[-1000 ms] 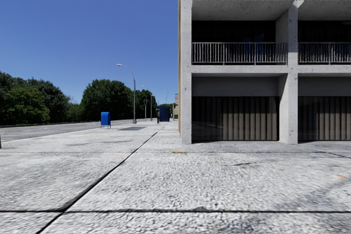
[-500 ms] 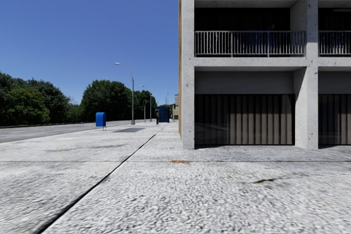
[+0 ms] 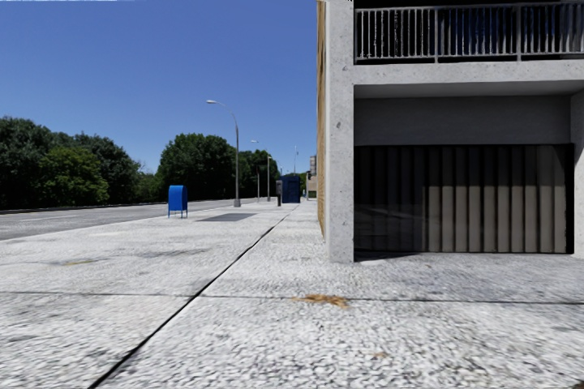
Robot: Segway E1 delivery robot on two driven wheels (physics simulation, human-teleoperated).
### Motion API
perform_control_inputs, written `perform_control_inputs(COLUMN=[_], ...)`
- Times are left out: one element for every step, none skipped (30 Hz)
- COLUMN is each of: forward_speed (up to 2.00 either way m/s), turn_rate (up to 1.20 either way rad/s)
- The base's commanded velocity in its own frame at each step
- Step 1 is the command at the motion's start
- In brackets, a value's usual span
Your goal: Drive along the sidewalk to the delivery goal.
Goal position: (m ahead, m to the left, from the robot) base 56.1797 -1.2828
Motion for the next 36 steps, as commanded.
perform_control_inputs(forward_speed=[2.00, 2.00, 2.00, 2.00, 2.00, 2.00, 2.00, 2.00, 2.00, 2.00, 2.00, 2.00, 2.00, 2.00, 2.00, 2.00, 2.00, 2.00, 2.00, 2.00, 2.00, 2.00, 2.00, 2.00, 2.00, 2.00, 2.00, 2.00, 2.00, 2.00, 2.00, 2.00, 2.00, 2.00, 2.00, 2.00], turn_rate=[0.27, 0.27, 0.27, 0.27, 0.27, 0.27, 0.27, 0.27, 0.28, 0.34, 0.34, 0.38, 0.39, 0.39, 0.39, 0.39, 0.39, 0.39, 0.39, 0.39, 0.37, 0.35, 0.31, 0.31, 0.21, 0.02, 0.00, 0.00, 0.00, 0.00, 0.00, 0.00, 0.00, 0.00, 0.00, 0.00])
